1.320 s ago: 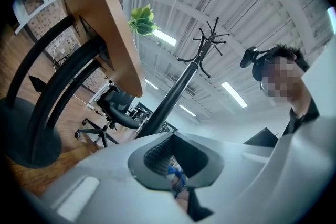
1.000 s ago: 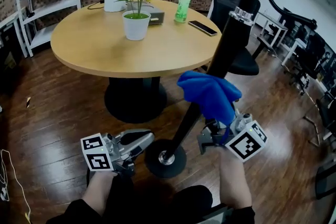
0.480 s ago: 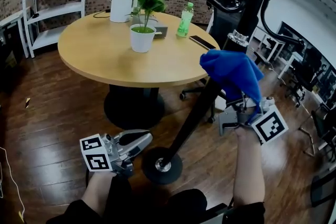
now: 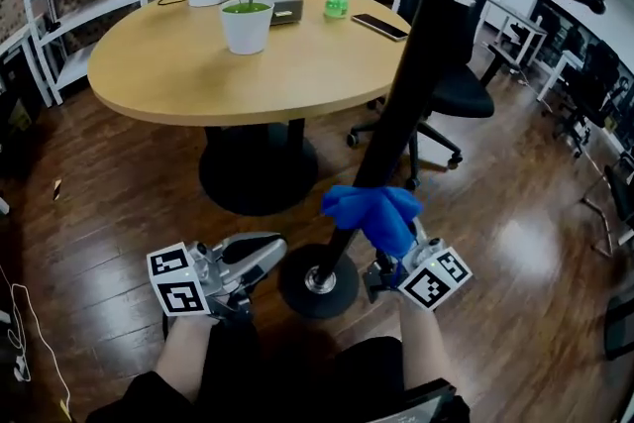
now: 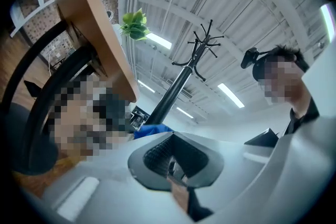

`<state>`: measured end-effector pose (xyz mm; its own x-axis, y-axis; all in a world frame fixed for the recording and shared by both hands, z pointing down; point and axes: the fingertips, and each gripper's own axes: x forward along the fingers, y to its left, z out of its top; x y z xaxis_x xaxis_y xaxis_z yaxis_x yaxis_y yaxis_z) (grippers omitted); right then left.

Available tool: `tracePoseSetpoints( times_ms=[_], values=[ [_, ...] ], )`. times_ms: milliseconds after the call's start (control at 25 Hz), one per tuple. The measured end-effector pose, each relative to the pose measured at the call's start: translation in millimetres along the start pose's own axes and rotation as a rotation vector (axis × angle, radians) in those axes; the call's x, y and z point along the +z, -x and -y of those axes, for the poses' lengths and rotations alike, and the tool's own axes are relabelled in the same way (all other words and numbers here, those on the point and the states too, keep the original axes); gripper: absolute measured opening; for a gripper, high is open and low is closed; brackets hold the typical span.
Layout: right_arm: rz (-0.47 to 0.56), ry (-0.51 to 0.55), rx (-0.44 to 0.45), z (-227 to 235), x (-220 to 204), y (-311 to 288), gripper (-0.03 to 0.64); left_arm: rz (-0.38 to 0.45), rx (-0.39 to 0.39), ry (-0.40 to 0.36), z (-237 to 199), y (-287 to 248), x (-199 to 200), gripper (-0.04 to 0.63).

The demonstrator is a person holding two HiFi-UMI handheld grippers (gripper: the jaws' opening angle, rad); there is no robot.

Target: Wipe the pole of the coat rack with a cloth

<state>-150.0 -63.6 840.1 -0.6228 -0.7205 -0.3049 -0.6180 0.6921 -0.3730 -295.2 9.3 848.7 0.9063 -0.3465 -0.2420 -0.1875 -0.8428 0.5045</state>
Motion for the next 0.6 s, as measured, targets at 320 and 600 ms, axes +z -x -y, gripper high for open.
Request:
tracePoseSetpoints(
  times_ms=[320, 600],
  values=[
    [-0.321, -0.107, -0.215, 73.0, -205.7, 56.2, 0.023, -0.037, 0.01, 0.023, -4.6, 1.3, -24.6, 0.003],
    [-0.537, -0.133, -0.338, 110.5, -288.2, 85.4, 0.025, -0.042, 0.008, 0.021, -2.9, -1.7, -25.9, 0.003]
  ],
)
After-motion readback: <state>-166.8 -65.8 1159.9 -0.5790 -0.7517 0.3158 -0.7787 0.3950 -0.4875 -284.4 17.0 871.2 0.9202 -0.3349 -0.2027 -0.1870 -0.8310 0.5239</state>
